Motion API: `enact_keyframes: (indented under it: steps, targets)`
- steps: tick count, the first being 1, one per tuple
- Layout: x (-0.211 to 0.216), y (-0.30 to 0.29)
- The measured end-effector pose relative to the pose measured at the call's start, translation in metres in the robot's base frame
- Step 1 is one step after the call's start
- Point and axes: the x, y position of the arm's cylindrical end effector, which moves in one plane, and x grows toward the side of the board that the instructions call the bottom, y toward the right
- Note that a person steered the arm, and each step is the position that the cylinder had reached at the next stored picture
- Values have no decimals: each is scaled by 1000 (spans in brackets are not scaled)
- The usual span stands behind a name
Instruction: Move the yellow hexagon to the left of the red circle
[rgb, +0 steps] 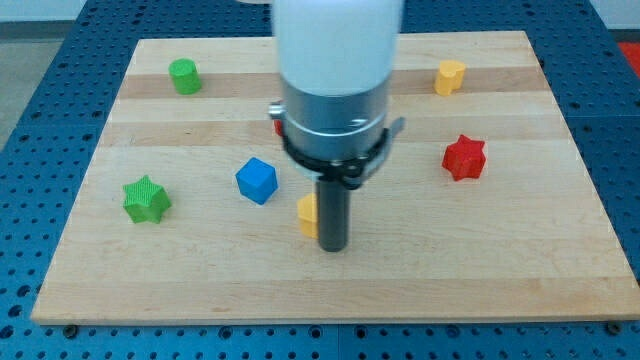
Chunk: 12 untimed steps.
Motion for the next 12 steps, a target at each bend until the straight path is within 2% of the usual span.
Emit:
enact_keyframes:
  steps: [2, 4, 8, 10, 12]
  targets:
    - [-4, -7]
    - [-47, -25]
    - [-98, -13]
    - [-115, -74]
    - [-148, -81]
